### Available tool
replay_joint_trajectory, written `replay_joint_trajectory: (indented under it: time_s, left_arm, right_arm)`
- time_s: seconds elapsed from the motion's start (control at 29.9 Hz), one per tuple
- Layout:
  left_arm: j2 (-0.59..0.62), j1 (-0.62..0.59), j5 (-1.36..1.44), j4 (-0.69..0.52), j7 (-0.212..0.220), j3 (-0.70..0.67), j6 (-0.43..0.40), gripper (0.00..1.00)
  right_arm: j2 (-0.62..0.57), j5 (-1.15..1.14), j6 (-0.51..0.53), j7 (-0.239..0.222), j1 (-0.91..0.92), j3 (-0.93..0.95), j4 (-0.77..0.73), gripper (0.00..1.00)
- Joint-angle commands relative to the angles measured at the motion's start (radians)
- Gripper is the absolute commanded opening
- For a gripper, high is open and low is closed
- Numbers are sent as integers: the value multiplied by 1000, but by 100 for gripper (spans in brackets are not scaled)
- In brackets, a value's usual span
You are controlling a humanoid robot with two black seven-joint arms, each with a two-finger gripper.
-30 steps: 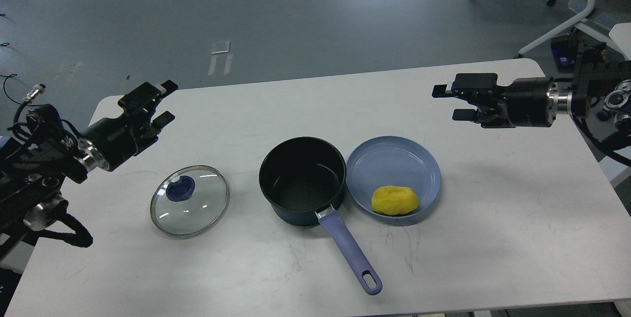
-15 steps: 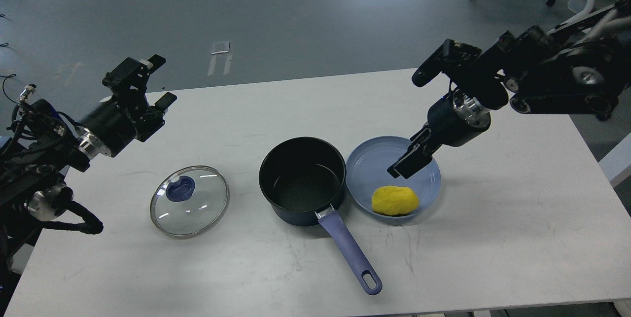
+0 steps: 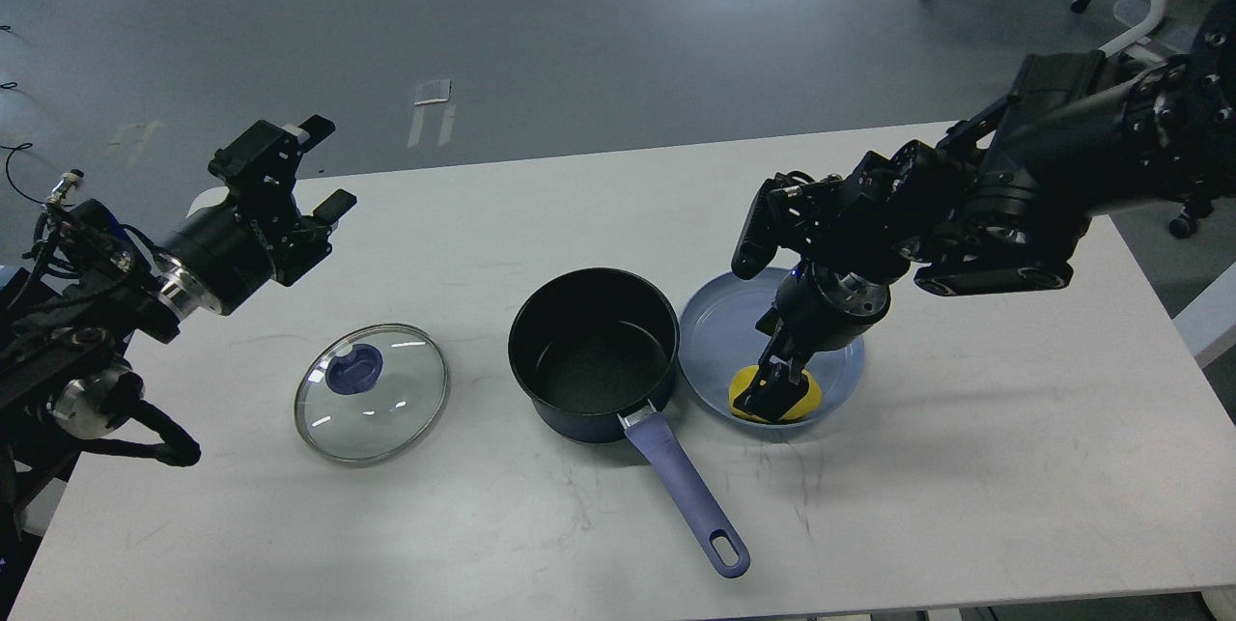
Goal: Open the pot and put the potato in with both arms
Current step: 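Move the right gripper down to the yellow potato on the plate, then grasp the yellow potato with the right gripper and lift it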
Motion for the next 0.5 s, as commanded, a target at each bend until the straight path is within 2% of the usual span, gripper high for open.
replay_joint_trajectory:
  time_s: [0.0, 0.47]
  left_arm:
    - [-4, 1, 0, 0, 0, 0, 2, 98]
    - [-3, 4, -3, 0, 0, 0, 0, 98]
  right_arm:
    - [12, 0, -24, 0, -26, -19, -22, 100]
    - [12, 0, -25, 0, -52, -51, -22, 100]
